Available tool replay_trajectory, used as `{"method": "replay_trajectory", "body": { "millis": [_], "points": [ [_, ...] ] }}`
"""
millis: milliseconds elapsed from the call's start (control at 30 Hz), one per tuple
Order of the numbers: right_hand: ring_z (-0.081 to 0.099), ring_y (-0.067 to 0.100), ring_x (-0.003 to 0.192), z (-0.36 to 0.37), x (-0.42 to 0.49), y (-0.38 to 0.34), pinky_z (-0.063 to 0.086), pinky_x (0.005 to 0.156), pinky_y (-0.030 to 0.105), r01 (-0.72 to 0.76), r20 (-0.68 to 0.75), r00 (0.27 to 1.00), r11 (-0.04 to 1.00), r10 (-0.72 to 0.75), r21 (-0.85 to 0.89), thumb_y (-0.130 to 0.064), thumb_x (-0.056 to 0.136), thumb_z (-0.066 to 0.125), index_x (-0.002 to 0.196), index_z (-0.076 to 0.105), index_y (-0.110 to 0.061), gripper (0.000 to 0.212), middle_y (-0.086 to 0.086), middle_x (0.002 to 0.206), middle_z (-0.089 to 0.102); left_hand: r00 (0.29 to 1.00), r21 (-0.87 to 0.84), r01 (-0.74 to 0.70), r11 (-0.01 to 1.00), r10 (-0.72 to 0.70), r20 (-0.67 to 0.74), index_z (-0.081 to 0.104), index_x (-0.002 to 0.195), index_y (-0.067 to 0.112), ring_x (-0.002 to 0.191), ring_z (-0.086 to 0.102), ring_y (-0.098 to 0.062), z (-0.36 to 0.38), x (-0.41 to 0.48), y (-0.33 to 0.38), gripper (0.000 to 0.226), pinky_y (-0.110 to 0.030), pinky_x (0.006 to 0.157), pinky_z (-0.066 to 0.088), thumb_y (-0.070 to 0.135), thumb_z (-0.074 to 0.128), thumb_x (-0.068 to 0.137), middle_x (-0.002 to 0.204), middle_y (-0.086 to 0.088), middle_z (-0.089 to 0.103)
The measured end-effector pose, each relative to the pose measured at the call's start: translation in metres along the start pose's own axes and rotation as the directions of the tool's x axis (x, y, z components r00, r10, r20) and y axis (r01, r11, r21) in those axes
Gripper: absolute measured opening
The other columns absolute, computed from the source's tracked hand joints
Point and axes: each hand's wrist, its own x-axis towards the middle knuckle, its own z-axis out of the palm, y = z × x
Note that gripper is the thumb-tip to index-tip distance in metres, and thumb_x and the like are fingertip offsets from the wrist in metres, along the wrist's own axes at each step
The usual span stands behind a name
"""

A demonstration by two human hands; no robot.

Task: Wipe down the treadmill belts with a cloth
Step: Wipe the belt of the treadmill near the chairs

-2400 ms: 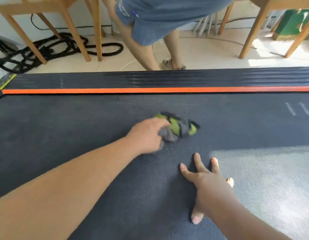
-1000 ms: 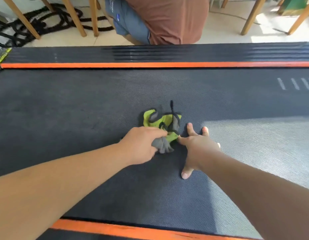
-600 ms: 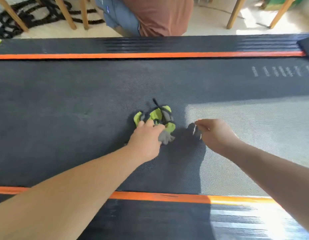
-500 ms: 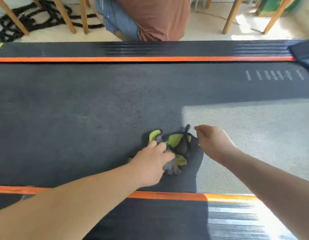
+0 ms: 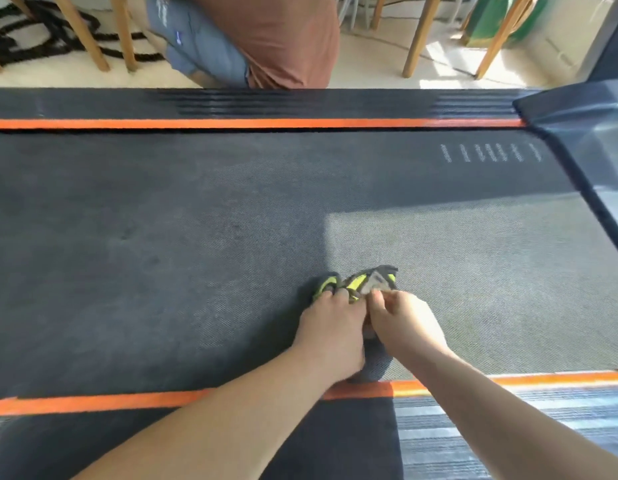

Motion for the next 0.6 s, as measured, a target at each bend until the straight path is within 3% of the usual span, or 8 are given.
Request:
{"method": "replay_trajectory", "body": {
  "millis": [67,133,233,400,500,600],
  "points": [
    [0.063,0.027,0.076,0.0,0.01,0.0,0.05,0.068,0.032,-0.047,-0.044,0.998,0.999,0.047,-0.001,-0.043,0.102,0.045,0.069,0.059,-0.017,0.045,-0.004,0.067,0.063,1.0,0.033,-0.026,0.999,0.026,0.014,0.052,0.126,0.031,0.12,0.049,-0.027,-0.011,0.019,-0.027,0.035,-0.042,0.091,0.048,0.034,0.058,0.092,0.125,-0.001,0.05],
    [0.059,0.027,0.077,0.007,0.022,-0.007,0.042,0.065,0.03,-0.032,-0.07,0.997,0.998,0.028,-0.057,-0.048,0.101,0.048,0.07,0.053,-0.017,0.044,-0.005,0.068,0.059,0.995,0.085,0.089,0.992,-0.086,-0.044,0.05,0.135,0.033,0.121,0.047,-0.027,-0.02,0.037,-0.064,0.041,-0.043,0.091,0.049,0.038,0.056,0.094,0.129,-0.001,0.048],
    [0.063,0.027,0.077,0.019,0.042,-0.025,0.048,0.066,0.03,0.06,-0.091,0.994,0.994,-0.069,-0.096,-0.053,0.098,0.048,0.079,0.059,-0.02,0.04,-0.004,0.072,0.063,0.954,0.089,0.268,0.959,-0.251,-0.166,0.052,0.14,0.028,0.115,0.052,-0.029,-0.026,0.053,-0.093,0.047,-0.043,0.087,0.05,0.037,0.058,0.094,0.126,-0.005,0.052],
    [0.06,0.013,0.067,0.009,0.06,-0.028,0.044,0.058,0.025,0.076,-0.064,0.994,0.988,-0.085,-0.134,-0.055,0.099,0.047,0.084,0.063,-0.026,0.037,-0.009,0.069,0.064,0.95,0.112,0.3,0.947,-0.286,-0.121,0.052,0.13,0.03,0.11,0.051,-0.025,-0.024,0.068,-0.081,0.038,-0.038,0.082,0.048,0.029,0.058,0.092,0.123,-0.002,0.05],
    [0.061,0.015,0.076,0.008,0.053,-0.023,0.049,0.064,0.028,0.016,-0.072,0.997,0.999,-0.019,-0.039,-0.052,0.1,0.049,0.087,0.067,-0.026,0.034,-0.012,0.075,0.064,0.954,0.105,0.297,0.949,-0.29,-0.076,0.048,0.139,0.031,0.116,0.05,-0.025,-0.03,0.064,-0.082,0.045,-0.04,0.088,0.05,0.033,0.057,0.095,0.129,-0.003,0.05],
    [0.063,0.015,0.066,0.018,0.038,-0.029,0.051,0.059,0.029,-0.013,-0.052,0.998,0.997,0.018,0.081,-0.05,0.097,0.051,0.085,0.068,-0.029,0.029,-0.008,0.068,0.065,0.965,0.083,0.263,0.961,-0.263,-0.004,0.049,0.138,0.03,0.118,0.047,-0.027,-0.038,0.052,-0.078,0.044,-0.041,0.09,0.05,0.03,0.059,0.094,0.13,-0.004,0.05]
  ]
}}
